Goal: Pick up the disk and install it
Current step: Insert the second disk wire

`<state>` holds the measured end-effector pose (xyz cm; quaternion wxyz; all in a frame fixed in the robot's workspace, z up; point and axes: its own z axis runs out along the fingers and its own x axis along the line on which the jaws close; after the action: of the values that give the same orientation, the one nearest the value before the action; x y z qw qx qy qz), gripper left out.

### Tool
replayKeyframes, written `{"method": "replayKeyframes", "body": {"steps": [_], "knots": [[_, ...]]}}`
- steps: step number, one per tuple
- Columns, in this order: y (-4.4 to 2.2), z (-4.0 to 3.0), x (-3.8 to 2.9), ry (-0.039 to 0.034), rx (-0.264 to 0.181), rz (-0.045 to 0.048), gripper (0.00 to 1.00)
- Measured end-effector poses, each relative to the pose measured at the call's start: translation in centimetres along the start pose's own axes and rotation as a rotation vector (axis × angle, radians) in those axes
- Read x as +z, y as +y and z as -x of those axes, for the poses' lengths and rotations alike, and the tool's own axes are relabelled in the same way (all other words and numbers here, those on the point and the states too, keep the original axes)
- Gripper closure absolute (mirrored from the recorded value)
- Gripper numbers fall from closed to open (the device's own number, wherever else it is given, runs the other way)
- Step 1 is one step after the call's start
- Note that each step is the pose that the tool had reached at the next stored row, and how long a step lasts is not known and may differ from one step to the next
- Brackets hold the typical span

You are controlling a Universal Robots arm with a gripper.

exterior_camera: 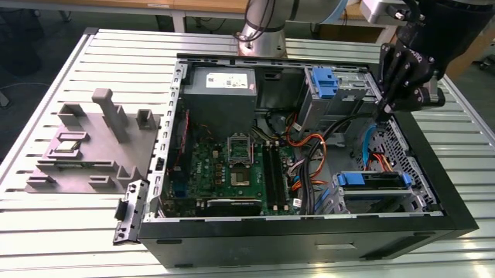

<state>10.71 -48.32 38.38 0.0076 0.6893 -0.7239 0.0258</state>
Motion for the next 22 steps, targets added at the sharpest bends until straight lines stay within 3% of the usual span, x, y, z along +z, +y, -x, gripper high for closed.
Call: {"method": "replayKeyframes", "body": {"steps": [4, 7, 8, 12, 13, 14, 17, 22], "knots": [[-0.13, 0.14, 0.01, 0.0293, -0.001, -0.0012, 0.89], [-0.14, 0.14, 0.01, 0.0336, -0.001, -0.0015, 0.84], [-0.14, 0.16, 0.00, 0.0339, -0.001, -0.0015, 0.76], [-0.14, 0.45, 0.01, 0.0394, 0.000, -0.0017, 0.75], [-0.13, 0.54, 0.04, 0.0461, 0.000, -0.0019, 0.75], [-0.13, 0.62, 0.09, 0.0548, 0.000, -0.0021, 0.69], [-0.16, 0.83, 0.32, 0.0715, -0.001, -0.0012, 0.69], [-0.23, 0.90, 0.61, 0.1101, -0.002, -0.0028, 0.69]]}}
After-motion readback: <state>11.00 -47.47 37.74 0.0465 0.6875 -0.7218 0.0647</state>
